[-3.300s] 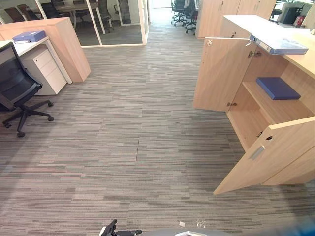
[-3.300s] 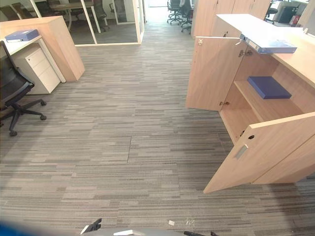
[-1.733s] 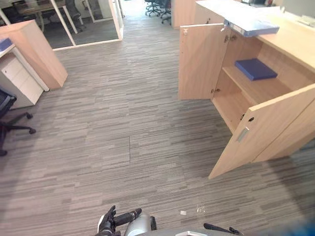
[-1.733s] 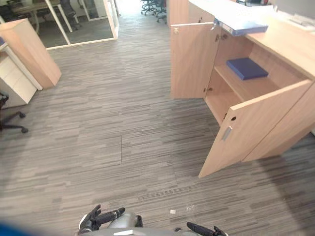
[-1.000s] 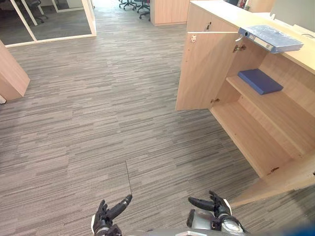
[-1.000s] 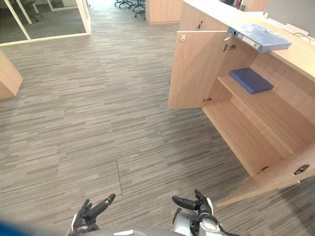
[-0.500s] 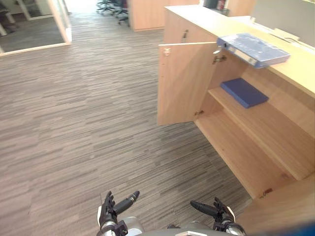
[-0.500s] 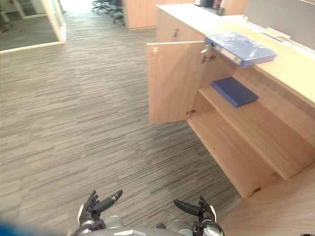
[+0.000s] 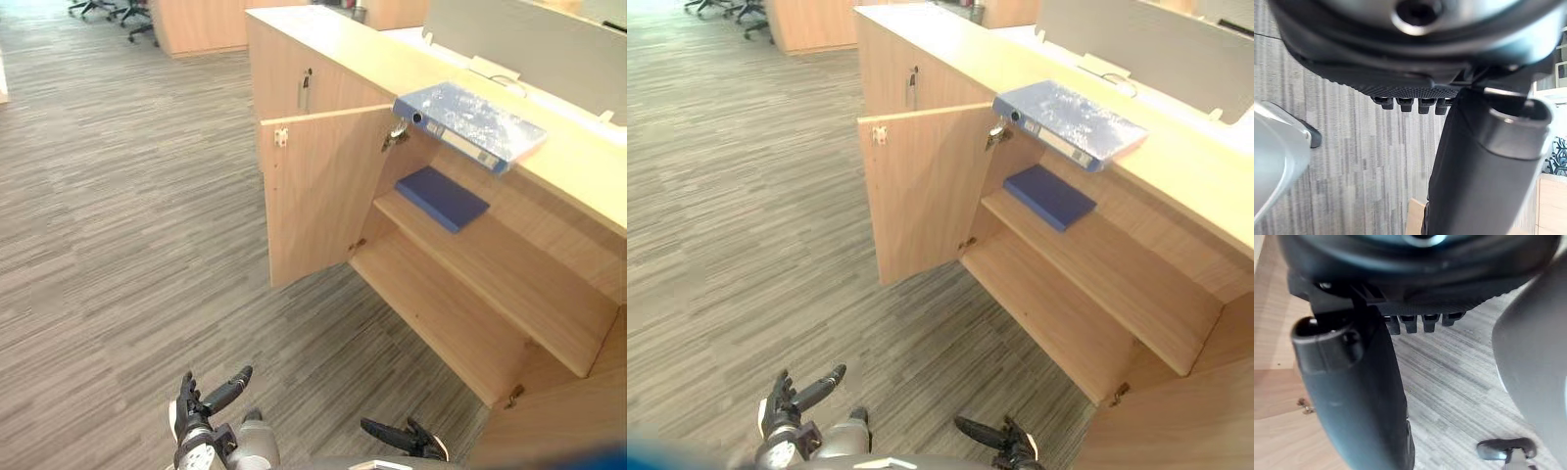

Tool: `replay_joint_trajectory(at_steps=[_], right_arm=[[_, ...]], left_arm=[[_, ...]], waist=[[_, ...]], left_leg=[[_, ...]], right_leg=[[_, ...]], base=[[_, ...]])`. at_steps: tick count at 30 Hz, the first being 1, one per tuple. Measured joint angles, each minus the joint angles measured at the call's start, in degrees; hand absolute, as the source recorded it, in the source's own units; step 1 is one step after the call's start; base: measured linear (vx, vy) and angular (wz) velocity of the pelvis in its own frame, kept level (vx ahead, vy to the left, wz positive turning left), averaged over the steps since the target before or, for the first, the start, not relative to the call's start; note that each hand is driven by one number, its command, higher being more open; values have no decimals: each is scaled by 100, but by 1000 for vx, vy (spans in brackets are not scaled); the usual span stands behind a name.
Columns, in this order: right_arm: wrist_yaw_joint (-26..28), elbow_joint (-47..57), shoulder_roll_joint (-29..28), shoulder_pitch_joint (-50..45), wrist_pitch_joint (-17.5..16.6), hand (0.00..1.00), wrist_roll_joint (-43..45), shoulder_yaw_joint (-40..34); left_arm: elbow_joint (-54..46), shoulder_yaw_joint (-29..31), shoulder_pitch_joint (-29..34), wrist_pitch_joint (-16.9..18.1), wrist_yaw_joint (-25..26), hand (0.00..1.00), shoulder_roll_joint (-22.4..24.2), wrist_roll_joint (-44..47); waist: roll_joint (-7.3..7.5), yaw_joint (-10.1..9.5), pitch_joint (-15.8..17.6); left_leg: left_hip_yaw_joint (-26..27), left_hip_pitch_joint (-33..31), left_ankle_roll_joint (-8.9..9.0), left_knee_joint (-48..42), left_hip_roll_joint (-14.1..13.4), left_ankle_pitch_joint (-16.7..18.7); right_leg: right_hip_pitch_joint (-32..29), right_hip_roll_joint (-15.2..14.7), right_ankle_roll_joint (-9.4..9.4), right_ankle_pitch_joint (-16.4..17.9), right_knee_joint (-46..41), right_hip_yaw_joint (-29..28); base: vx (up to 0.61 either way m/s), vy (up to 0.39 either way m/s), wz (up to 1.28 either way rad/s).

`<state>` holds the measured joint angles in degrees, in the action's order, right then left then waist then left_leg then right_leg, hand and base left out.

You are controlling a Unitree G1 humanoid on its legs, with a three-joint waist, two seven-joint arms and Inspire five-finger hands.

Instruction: Walk over to the cabinet, pick up the folder, carry it to the office cabinet, place the folder inside the office cabinet, then close the office cabinet door

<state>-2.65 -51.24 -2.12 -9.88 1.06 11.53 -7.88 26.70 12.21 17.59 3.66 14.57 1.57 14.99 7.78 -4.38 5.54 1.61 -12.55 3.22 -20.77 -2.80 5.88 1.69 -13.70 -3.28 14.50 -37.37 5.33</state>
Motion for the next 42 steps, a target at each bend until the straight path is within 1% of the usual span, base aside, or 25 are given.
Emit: replay_joint_trajectory(at_steps=[1, 2, 3, 6, 7, 9, 11, 13, 14, 15, 17, 19, 22, 23, 24, 25, 27, 29, 32, 33, 34, 35, 36, 38, 42], right_arm=[[-2, 77, 16, -8, -7, 100, -1, 0], [-4, 211, 34, -14, -8, 100, -3, -3], [-12, 338, 40, -4, -12, 100, -13, 8], [-77, 566, 37, 3, -84, 100, -33, 22], [-118, 636, 35, 2, -117, 100, -55, 36], [-135, 716, 52, -10, -138, 100, -82, 57], [-132, 790, 67, -30, -137, 100, -119, 54], [-126, 960, 79, -102, -137, 100, -231, 60], [-104, 1031, 74, -143, -138, 100, -250, 80], [-74, 1044, 164, -109, -122, 100, -249, 129], [1, 1062, 238, -103, -138, 100, -248, 124], [57, 1050, 256, -84, -129, 100, -246, 115], [143, 939, 344, -97, -86, 100, -244, 124], [143, 874, 406, -100, -106, 100, -239, 130], [138, 809, 443, -100, -113, 100, -234, 144], [112, 725, 459, -94, -106, 100, -231, 149], [17, 518, 440, -76, -91, 100, -98, 207], [-77, 339, 353, -8, -53, 100, 7, 248], [-181, 246, 347, 35, -32, 100, 15, 283], [-194, 220, 349, 84, -33, 100, 15, 270], [-193, 181, 355, 110, -30, 100, 16, 238], [-196, 184, 432, 91, -27, 100, 0, 208], [-242, 155, 351, 104, -9, 100, -7, 138], [-247, 234, 185, 17, -14, 100, -15, 66], [-85, 295, -56, 53, -36, 100, -18, 17]], left_arm=[[0, -11, 0, -1, 3, 100, 29, 0], [11, -17, 3, -2, -1, 100, 76, -4], [22, -2, 3, -3, 5, 100, 55, -9], [68, 65, 63, -21, 39, 100, 45, -322], [75, 60, 99, -27, 45, 100, 50, -392], [201, 58, 67, -26, 29, 100, 84, -430], [293, 58, 60, -29, 4, 100, 132, -430], [384, 56, 57, -45, -4, 100, 189, -430], [413, 56, 58, -44, -26, 100, 206, -432], [522, -37, 14, -87, -133, 100, 152, -434], [492, -130, -18, -90, -245, 100, 190, -437], [496, -108, -93, -92, -258, 100, 184, -439], [483, 32, -89, -91, -257, 100, 188, -425], [446, 109, -20, -90, -252, 100, 195, -420], [439, 177, 38, -90, -250, 100, 201, -418], [439, 240, 86, -91, -242, 100, 210, -411], [439, 316, 161, -90, -152, 100, 227, -264], [427, 480, 169, -61, -52, 100, 228, -17], [427, 497, 175, -43, 51, 100, 229, 24], [428, 480, 161, -43, 48, 100, 230, 24], [428, 466, 153, -41, 53, 100, 229, 24], [435, 371, 143, -34, 61, 100, 225, 27], [506, 412, -1, -15, 53, 100, 186, 29], [502, 294, -121, 74, -16, 100, 182, 51], [503, -93, -250, 132, -272, 100, 130, 267]], waist=[[-10, 23, 1], [-38, 89, 12], [-40, 112, 3], [-106, 144, 14], [-167, 192, 32], [-334, 223, 44], [-414, 225, 88], [-507, 226, 148], [-519, 237, 193], [-671, 236, 267], [-774, 288, 325], [-786, 317, 343], [-870, 320, 389], [-952, 302, 388], [-953, 263, 390], [-962, 221, 393], [-808, 158, 449], [-647, 96, 504], [-568, -51, 459], [-573, -45, 453], [-598, -34, 440], [-758, -8, 346], [-614, 16, 298], [-450, 18, 165], [-445, 7, -25]], left_leg=[[81, 130, -80, 24, 63, 64], [248, 442, -211, 150, 155, 156], [448, 736, -296, 332, 217, 210], [850, 1345, -322, 811, 200, 227], [999, 1556, -302, 938, 107, 251], [1227, 1666, -190, 890, -198, 426], [1404, 1736, -73, 712, -404, 662], [1559, 1811, 120, 417, -644, 936], [1604, 1880, 300, 223, -771, 1100], [1570, 2038, 366, 281, -939, 1124], [1455, 2193, 332, 572, -971, 1024], [1405, 2271, 358, 608, -1057, 951], [848, 1798, 346, -1036, -1585, 923], [429, 1274, 367, -2225, -1868, 629], [174, 902, 455, -2960, -1985, 387], [33, 577, 552, -3652, -2023, 383], [76, 148, 620, -4385, -1922, 513], [204, -120, 582, -4154, -1702, 759], [132, -184, 551, -2819, -1290, 1092], [-116, -137, 506, -1962, -1010, 1078], [-260, -43, 431, -1391, -865, 919], [-447, 77, 209, -465, -765, 287], [-348, 252, 186, -337, -613, 298], [-217, 499, 106, 9, -362, 246], [-54, 862, -100, 642, -29, 90]], right_leg=[[-225, -117, 169, -293, -533, -54], [-592, -382, 504, -935, -1353, -110], [-933, -597, 620, -1127, -2021, -65], [-1506, -870, 602, -1102, -2623, 525], [-1580, -873, 569, -952, -2496, 1020], [-1591, -638, 322, -618, -1684, 1831], [-1539, -537, 142, -502, -730, 2333], [-1489, -464, 81, -515, 125, 2648], [-1411, -386, 298, -565, 616, 2727], [-1228, -153, 480, -498, 622, 2813], [-1267, -48, 573, -221, 494, 2838], [-1233, 19, 571, 49, 361, 2885], [-720, 525, 565, 235, 726, 2999], [-499, 841, 603, 257, 950, 2996], [-395, 1017, 638, 278, 1082, 2928], [-306, 1134, 684, 304, 1193, 2832], [-55, 1252, 703, 283, 1452, 2637], [170, 1300, 763, 167, 1801, 2366], [377, 1259, 620, -5, 2120, 1819], [412, 1198, 577, -27, 2112, 1648], [442, 1180, 538, -44, 2116, 1595], [478, 1223, 391, -44, 2102, 1568], [521, 1011, 248, -20, 2106, 1511], [555, 720, 129, -55, 2105, 1492], [667, 403, -98, -200, 2291, 1453]], base=[[386, 439, -45], [267, 330, -47], [245, 302, -56], [166, 177, -81], [159, 68, -68], [152, 7, -69], [160, -98, -67], [205, -218, -55], [260, -293, -35], [319, -356, -29], [285, -280, -12], [328, -298, 3], [254, -271, -6], [149, -106, -27], [172, -65, -45], [203, -17, -60], [230, -8, -56], [290, 15, -67], [272, 132, -93], [265, 215, -82], [275, 244, -67], [345, 285, -36], [347, 265, -22], [261, 167, -3], [181, 118, -2]])
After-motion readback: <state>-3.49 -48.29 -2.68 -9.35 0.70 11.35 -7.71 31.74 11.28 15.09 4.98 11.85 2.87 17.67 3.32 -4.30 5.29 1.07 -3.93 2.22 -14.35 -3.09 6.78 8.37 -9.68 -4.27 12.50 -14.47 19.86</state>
